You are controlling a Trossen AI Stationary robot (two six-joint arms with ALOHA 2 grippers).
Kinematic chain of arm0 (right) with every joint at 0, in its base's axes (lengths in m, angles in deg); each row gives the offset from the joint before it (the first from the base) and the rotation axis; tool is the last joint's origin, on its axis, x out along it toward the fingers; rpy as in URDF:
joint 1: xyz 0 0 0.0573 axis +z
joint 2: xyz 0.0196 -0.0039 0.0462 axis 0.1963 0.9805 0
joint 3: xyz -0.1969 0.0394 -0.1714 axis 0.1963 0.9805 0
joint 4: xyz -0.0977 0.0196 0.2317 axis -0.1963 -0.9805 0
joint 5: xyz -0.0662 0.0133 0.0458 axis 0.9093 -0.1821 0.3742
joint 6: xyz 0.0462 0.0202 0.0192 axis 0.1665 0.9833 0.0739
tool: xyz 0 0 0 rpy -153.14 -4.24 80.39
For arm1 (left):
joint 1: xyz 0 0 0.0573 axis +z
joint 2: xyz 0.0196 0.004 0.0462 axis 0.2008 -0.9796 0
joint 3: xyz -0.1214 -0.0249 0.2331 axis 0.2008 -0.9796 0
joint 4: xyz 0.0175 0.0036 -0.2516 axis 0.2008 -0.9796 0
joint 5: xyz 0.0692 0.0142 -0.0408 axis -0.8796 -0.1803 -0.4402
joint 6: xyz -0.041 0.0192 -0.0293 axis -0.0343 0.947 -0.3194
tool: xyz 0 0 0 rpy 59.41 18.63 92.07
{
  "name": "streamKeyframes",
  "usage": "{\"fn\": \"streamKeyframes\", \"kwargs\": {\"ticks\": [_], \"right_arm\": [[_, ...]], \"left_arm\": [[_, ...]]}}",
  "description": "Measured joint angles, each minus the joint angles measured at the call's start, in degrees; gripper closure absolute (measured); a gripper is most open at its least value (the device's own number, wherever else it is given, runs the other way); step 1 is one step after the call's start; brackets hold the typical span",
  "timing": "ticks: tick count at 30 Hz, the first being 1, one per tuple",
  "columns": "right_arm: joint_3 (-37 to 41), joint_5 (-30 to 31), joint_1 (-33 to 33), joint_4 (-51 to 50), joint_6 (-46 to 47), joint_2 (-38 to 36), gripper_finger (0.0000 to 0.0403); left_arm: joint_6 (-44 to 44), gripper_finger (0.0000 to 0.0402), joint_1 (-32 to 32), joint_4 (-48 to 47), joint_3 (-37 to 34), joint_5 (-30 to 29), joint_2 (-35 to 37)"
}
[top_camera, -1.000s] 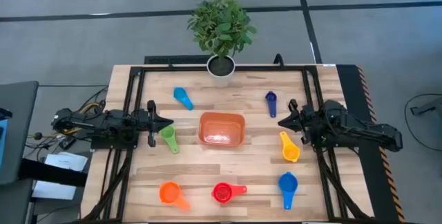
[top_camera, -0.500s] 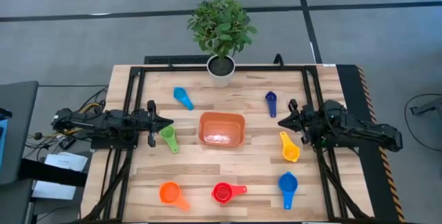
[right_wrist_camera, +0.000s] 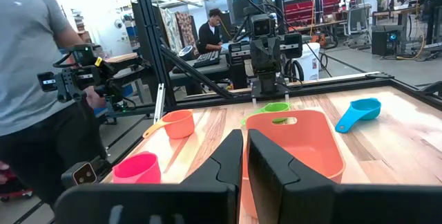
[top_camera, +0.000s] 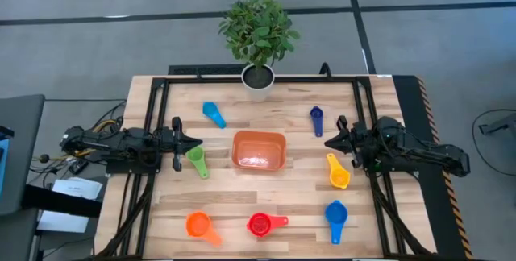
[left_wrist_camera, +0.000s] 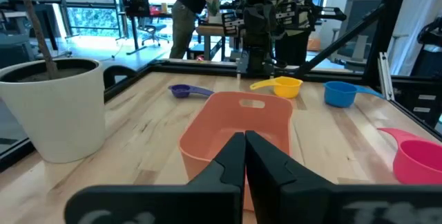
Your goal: Nest measuring cups in basket
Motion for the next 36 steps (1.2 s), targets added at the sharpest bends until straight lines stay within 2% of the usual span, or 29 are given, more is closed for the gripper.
{"fn": "streamKeyframes", "kwargs": {"ticks": [16,22,24,27,32,34,36], "right_arm": [[0.01,0.00,0.00,0.00,0.01,-0.01,0.0354],[0.02,0.00,-0.01,0.00,0.00,-0.02,0.0354],[0.02,0.01,0.00,0.00,-0.11,0.00,0.0354],[0.00,1.70,-0.85,-0.16,-5.66,-0.02,0.0354],[0.00,2.93,-1.74,-0.24,-8.91,0.00,0.0354],[0.00,3.03,-1.89,-0.23,-8.92,0.00,0.0354],[0.00,3.04,-1.87,-0.08,-8.96,0.00,0.0354]], "left_arm": [[0.31,0.0401,0.01,0.03,0.00,-0.23,0.00],[3.62,0.0401,0.04,0.72,-0.01,-9.02,0.01],[-0.02,0.0401,0.04,1.18,-0.01,-9.70,0.01],[-6.45,0.0401,0.04,2.19,-0.01,-9.81,0.01],[-23.22,0.0401,0.07,2.92,-0.01,-16.87,0.03],[-31.29,0.0401,0.07,4.90,-0.01,-18.63,-0.07],[-35.33,0.0401,0.07,5.56,-0.01,-19.56,-0.44]]}}
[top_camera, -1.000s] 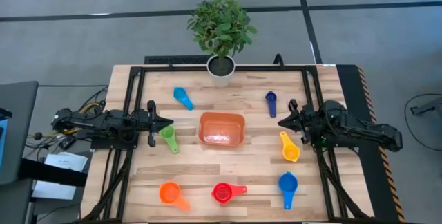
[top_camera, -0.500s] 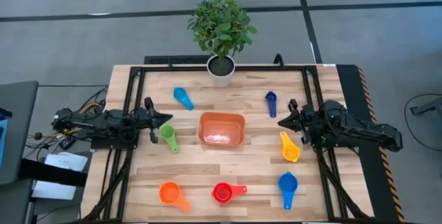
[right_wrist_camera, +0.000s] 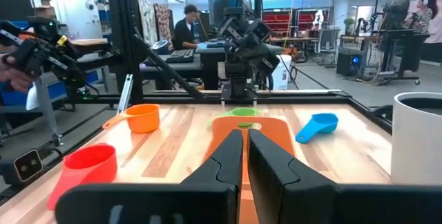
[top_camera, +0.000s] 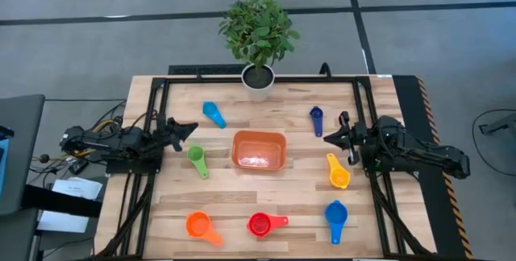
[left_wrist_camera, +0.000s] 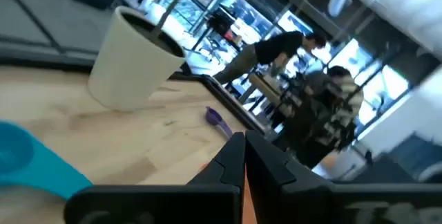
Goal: Nest measuring cups in basket
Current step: Stack the red measuring cup on top of the orange measuring cup
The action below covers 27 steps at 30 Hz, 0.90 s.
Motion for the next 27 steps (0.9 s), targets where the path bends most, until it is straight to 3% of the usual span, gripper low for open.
{"fn": "streamKeyframes", "kwargs": {"ticks": [3,7,13,16,20,24,27], "right_arm": [[0.00,0.87,0.00,1.94,0.42,0.00,0.0354],[0.00,4.42,0.13,7.78,10.44,0.00,0.0354],[0.00,17.73,0.11,9.79,34.16,0.00,0.0354],[0.00,25.56,0.11,9.74,50.00,0.00,0.0354],[0.00,37.13,-0.02,9.85,64.57,-0.02,0.0354],[0.00,41.63,-0.02,9.52,64.77,0.03,0.0354],[-0.24,40.33,-0.01,7.25,63.95,0.54,0.0354]], "left_arm": [[-0.37,0.0401,0.00,-0.10,0.00,-0.20,-0.17],[-2.02,0.0401,-0.02,0.95,0.00,-2.63,-1.44],[-2.83,0.0401,-0.04,6.26,0.51,-1.29,-6.25],[-0.79,0.0401,-0.04,6.02,3.10,2.13,-10.26],[0.05,0.0401,-0.07,5.82,7.33,8.28,-15.61],[0.59,0.0401,-0.53,5.62,11.79,14.25,-20.53],[1.07,0.0401,-2.27,1.37,16.14,17.74,-23.80]]}}
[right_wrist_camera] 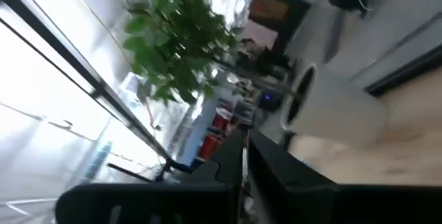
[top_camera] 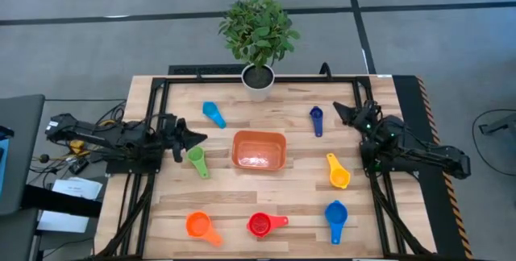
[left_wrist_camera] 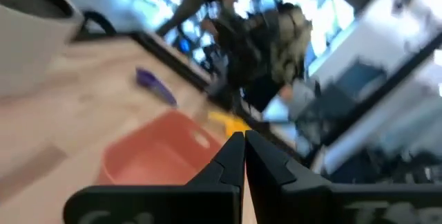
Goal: Nest measuring cups in basket
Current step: Stack the red measuring cup on top of the orange measuring cup
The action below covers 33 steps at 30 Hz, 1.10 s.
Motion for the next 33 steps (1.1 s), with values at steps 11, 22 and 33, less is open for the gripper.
{"fn": "streamKeyframes", "kwargs": {"ticks": [11,22,33], "right_arm": [[-11.25,-0.98,17.04,-1.97,-3.35,20.09,0.0354],[-33.79,8.84,33.43,-2.12,-8.24,61.84,0.0352],[-64.63,-7.23,36.42,-24.87,-15.64,87.51,0.0295]], "left_arm": [[-1.15,0.0400,-4.68,-26.52,13.23,1.92,-7.20],[-2.62,0.0328,-4.70,-36.86,15.86,4.58,-7.48],[-10.50,0.0275,-4.74,-35.64,15.86,5.30,-12.82]]}}
